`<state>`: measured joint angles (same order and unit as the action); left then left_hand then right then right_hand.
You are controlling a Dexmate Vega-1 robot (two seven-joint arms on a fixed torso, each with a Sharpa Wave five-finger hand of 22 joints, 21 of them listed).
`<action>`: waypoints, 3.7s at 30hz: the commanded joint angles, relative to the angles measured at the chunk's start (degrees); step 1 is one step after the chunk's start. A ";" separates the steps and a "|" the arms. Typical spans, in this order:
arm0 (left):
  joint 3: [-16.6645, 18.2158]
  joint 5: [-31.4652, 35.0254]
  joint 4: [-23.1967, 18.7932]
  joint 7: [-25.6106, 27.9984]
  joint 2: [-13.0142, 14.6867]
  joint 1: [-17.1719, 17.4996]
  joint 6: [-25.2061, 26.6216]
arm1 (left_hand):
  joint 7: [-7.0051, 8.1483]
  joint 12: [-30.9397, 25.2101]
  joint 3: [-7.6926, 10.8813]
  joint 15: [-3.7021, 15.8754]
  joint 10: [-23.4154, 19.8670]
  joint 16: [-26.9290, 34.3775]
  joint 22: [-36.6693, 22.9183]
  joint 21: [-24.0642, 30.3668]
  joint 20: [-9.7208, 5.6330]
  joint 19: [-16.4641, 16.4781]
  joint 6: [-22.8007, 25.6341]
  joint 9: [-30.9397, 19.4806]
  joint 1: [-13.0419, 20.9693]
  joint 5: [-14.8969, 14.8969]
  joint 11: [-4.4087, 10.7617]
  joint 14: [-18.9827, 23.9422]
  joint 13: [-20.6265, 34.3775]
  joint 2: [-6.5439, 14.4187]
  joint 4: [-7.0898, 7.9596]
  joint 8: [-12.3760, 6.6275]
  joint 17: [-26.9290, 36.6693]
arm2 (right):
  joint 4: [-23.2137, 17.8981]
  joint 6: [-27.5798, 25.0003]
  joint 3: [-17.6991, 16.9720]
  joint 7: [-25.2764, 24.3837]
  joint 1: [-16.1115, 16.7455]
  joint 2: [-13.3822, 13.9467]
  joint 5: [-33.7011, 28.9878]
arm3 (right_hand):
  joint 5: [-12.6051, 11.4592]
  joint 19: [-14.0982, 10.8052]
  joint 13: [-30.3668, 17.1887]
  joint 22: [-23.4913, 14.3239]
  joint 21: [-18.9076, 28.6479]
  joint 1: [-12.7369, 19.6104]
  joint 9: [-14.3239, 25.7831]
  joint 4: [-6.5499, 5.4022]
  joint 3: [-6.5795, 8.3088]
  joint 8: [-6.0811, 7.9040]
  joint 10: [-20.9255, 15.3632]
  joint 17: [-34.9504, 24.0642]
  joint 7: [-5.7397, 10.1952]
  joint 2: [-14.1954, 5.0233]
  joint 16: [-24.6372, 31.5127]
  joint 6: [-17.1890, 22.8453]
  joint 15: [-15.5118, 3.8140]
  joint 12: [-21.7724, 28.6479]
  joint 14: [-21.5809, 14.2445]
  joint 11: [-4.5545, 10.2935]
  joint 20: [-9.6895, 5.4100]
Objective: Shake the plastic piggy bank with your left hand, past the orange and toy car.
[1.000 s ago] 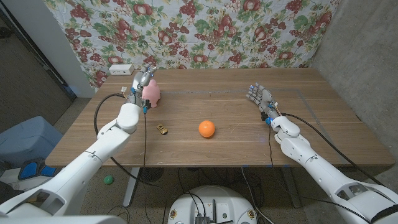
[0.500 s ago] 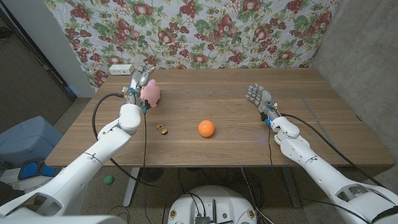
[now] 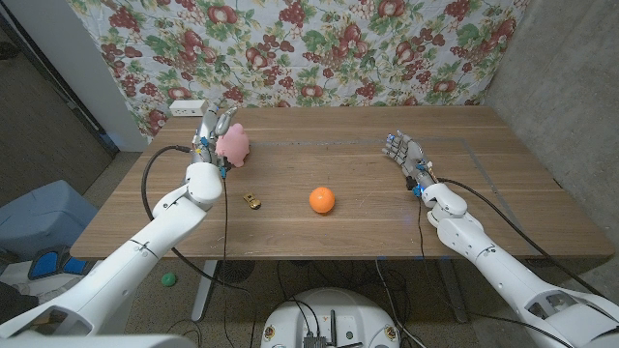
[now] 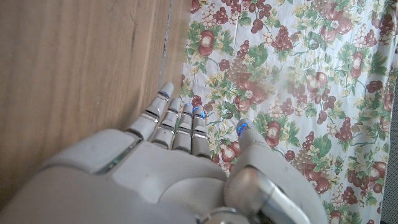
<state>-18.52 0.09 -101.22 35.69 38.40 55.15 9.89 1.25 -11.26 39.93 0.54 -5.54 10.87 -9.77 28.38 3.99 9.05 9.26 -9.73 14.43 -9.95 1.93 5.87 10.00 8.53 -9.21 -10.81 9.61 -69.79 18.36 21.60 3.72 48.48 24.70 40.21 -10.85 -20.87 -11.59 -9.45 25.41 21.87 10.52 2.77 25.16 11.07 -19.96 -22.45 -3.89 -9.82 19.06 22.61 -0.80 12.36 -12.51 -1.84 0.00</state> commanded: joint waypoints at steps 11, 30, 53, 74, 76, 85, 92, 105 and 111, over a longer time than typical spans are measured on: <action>-0.11 3.35 -5.14 -6.31 8.59 0.07 8.82 | 0.41 -0.61 -0.16 0.12 -1.19 0.00 -0.15 -0.35 -0.01 1.40 1.58 -0.37 1.46 -0.10 0.39 1.43 0.29 -0.68 -0.92 -0.34 0.07 | -1.16 0.33 -0.28 0.54 1.06 0.62 0.50 | -0.44 -0.84 -0.29 -0.29 -0.35 0.28 0.18 0.57 0.03 0.28 -0.70 -0.18 0.18 -0.05 0.20 0.60 0.35 0.03 -0.26 -0.12 0.27; 1.30 4.94 -10.09 -10.94 15.34 2.28 15.01 | 1.55 0.24 -1.58 0.79 0.49 -0.28 -0.26 -1.06 -0.53 1.77 0.41 -0.44 1.31 0.11 1.32 1.30 0.37 -2.86 -1.11 0.32 0.15 | -0.88 0.92 -0.15 1.71 1.13 0.32 0.91 | -0.45 -1.11 -0.30 -0.32 -0.80 0.06 0.19 0.72 0.05 0.26 -0.85 -0.20 0.11 -0.09 0.20 0.72 0.36 -0.01 -0.38 -0.12 0.32; 0.03 7.23 -13.01 -11.81 16.04 0.73 24.44 | 3.50 1.02 -6.23 0.85 6.31 -0.90 -0.47 -4.84 -1.15 -1.20 -6.85 -0.73 0.38 0.29 2.56 -3.43 0.67 -12.27 -1.22 0.41 0.46 | -2.34 1.32 -0.39 0.74 2.47 0.67 0.77 | -0.41 -1.38 -0.31 -0.34 -1.32 -0.32 0.19 0.77 0.00 0.25 -0.91 -0.22 0.09 -0.05 0.21 0.87 0.47 -0.08 -0.56 -0.14 0.38; -1.11 2.64 -15.56 -15.49 16.24 -2.89 36.30 | -7.90 1.08 -11.43 -5.28 18.76 -1.09 -0.54 -13.62 -1.09 -11.34 -19.30 -1.22 -2.48 -0.20 -7.64 -16.43 1.45 -17.39 0.21 0.46 0.72 | -1.91 1.26 -0.28 0.87 2.06 0.44 0.80 | -0.34 -1.73 -0.33 -0.35 -1.82 -0.92 0.20 0.63 -0.12 0.29 -1.48 -0.26 0.05 -0.01 0.28 1.13 0.51 0.05 -0.96 -0.15 0.49; -1.32 2.18 -15.63 -15.62 16.24 -3.31 37.06 | -8.03 1.09 -11.64 -5.48 19.67 -1.08 -0.56 -13.98 -0.94 -11.73 -20.68 -1.26 -2.57 -0.22 -7.86 -17.21 1.49 -17.45 0.15 0.58 0.74 | -1.86 1.31 -0.28 0.90 2.05 0.42 0.80 | -0.33 -1.79 -0.33 -0.35 -1.88 -0.98 0.21 0.63 -0.13 0.28 -1.49 -0.26 0.05 0.00 0.24 1.12 0.43 0.04 -0.90 -0.14 0.51; -1.59 -0.96 -14.91 -16.74 16.27 -5.26 39.25 | -8.22 0.99 -11.78 -5.85 20.60 -0.93 -0.58 -14.42 -0.39 -12.15 -21.78 -1.32 -2.31 -0.25 -8.04 -17.85 1.55 -17.42 -0.06 0.39 0.77 | -1.81 1.29 -0.31 0.78 2.12 0.39 0.83 | -0.32 -1.91 -0.34 -0.36 -2.05 -1.11 0.21 0.63 -0.14 0.29 -1.45 -0.27 0.06 -0.01 0.24 1.22 0.53 -0.01 -0.96 -0.25 0.56; -1.56 -3.84 -12.91 -17.78 16.47 -6.34 37.65 | -7.79 0.83 -11.66 -5.99 20.85 -0.77 -0.58 -14.59 -0.27 -12.15 -22.22 -1.35 -1.87 -0.31 -8.00 -17.95 1.58 -17.10 -0.20 0.18 0.78 | -1.95 1.18 -0.34 0.57 2.22 0.39 0.84 | -0.33 -2.00 -0.35 -0.36 -2.19 -1.17 0.21 0.68 -0.12 0.28 -1.46 -0.26 0.09 -0.01 0.21 1.24 0.55 -0.04 -0.95 -0.13 0.56; -4.51 -6.70 -7.61 -24.83 19.98 -10.54 31.97 | -6.29 -0.06 -11.35 -5.66 19.70 -0.09 -0.60 -14.55 -0.56 -10.79 -21.45 -1.39 -0.50 -0.39 -7.10 -16.75 1.64 -16.39 -0.49 -0.93 0.76 | -2.15 0.47 -0.17 0.19 1.94 0.55 0.61 | -0.33 -2.13 -0.35 -0.37 -2.45 -1.26 0.21 0.75 -0.08 0.25 -1.52 -0.27 0.03 -0.05 0.18 1.24 0.59 -0.06 -0.97 -0.21 0.60; -7.40 -5.53 -5.77 -27.71 21.05 -13.61 31.90 | -5.99 -0.48 -11.39 -5.45 18.75 0.19 -0.61 -14.36 -0.54 -9.67 -21.16 -1.39 0.00 -0.37 -6.87 -15.84 1.65 -16.47 -0.60 -1.28 0.76 | -2.38 0.24 -0.11 -0.14 1.91 0.70 0.36 | -0.33 -2.17 -0.36 -0.38 -2.57 -1.30 0.21 0.78 -0.07 0.24 -1.51 -0.27 0.03 -0.05 0.16 1.24 0.55 -0.09 -0.98 -0.36 0.60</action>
<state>-22.34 -5.21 -110.74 12.80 57.26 45.96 43.64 -5.20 -11.26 28.48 -5.01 9.93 10.61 -10.28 13.75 3.39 -1.17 -9.94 -10.80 13.50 -9.96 -5.53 -9.73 11.33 -8.03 -9.59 -11.48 10.27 -71.72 19.21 21.34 4.13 50.53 25.15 40.98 -10.85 -22.50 -11.86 -9.76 23.11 20.66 10.52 3.16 25.08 11.07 -21.19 -22.45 -3.77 -9.67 19.06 23.53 -0.30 12.36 -13.01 -2.05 0.41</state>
